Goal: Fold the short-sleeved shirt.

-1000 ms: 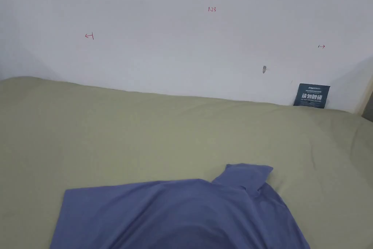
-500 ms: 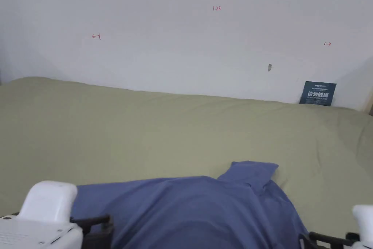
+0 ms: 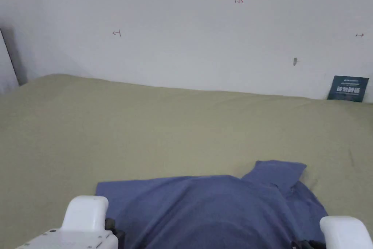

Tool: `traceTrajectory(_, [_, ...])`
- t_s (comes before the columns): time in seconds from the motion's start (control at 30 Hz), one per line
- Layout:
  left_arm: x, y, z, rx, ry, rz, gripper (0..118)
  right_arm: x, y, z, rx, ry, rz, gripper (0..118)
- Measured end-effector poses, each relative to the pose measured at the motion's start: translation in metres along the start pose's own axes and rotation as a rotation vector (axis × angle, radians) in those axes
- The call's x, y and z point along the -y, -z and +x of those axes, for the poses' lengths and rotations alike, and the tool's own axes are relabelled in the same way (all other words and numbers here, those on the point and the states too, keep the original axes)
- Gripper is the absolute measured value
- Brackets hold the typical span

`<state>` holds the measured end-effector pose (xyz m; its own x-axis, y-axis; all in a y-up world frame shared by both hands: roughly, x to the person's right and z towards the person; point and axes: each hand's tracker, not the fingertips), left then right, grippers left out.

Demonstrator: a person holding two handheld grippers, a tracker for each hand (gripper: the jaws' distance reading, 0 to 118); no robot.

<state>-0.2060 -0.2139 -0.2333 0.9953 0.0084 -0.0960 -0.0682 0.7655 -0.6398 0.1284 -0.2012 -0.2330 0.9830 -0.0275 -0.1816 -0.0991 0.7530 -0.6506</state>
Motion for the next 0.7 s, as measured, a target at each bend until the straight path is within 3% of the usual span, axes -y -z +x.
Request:
traceTrajectory(0.17, [-0.065,0.108,-0.05,-0.02,-0.024,-0.065,5,-0.023,0.019,0.026,0.023,0.017,0.013,2])
traceTrajectory(0.23, [-0.088,0.157,-0.06,-0.012,-0.028,-0.134,14,-0.031,0.027,0.039,0.048,0.017,0.006,2])
traceTrajectory(0.27, [-0.096,0.177,-0.063,0.004,-0.039,-0.179,25,-0.033,0.031,0.045,0.061,0.019,0.0,2])
traceTrajectory(0.3, [-0.1,0.201,-0.061,-0.042,-0.025,-0.224,49,-0.035,0.036,0.053,0.072,0.022,-0.001,2])
traceTrajectory(0.33, [-0.103,0.224,-0.061,-0.046,-0.01,-0.268,84,-0.037,0.04,0.06,0.081,0.023,-0.008,2])
traceTrajectory(0.37, [-0.104,0.241,-0.06,-0.066,0.01,-0.317,96,-0.038,0.044,0.066,0.087,0.03,-0.013,2])
traceTrajectory(0.43, [-0.098,0.265,-0.052,-0.129,0.012,-0.317,96,-0.04,0.053,0.08,0.109,0.044,-0.028,2])
traceTrajectory(0.57, [-0.088,0.282,-0.044,-0.005,-0.073,-0.376,92,-0.044,0.075,0.105,0.129,0.059,-0.055,2])
traceTrajectory(0.6, [-0.086,0.281,-0.04,-0.055,-0.069,-0.357,90,-0.047,0.082,0.113,0.128,0.072,-0.06,2])
traceTrajectory(0.63, [-0.086,0.276,-0.038,-0.084,-0.077,-0.31,80,-0.053,0.091,0.121,0.124,0.085,-0.062,2])
traceTrajectory(0.67, [-0.087,0.272,-0.038,-0.074,-0.098,-0.299,63,-0.058,0.099,0.127,0.12,0.087,-0.064,2])
traceTrajectory(0.7, [-0.086,0.261,-0.035,-0.068,-0.11,-0.28,36,-0.065,0.111,0.135,0.11,0.088,-0.067,3])
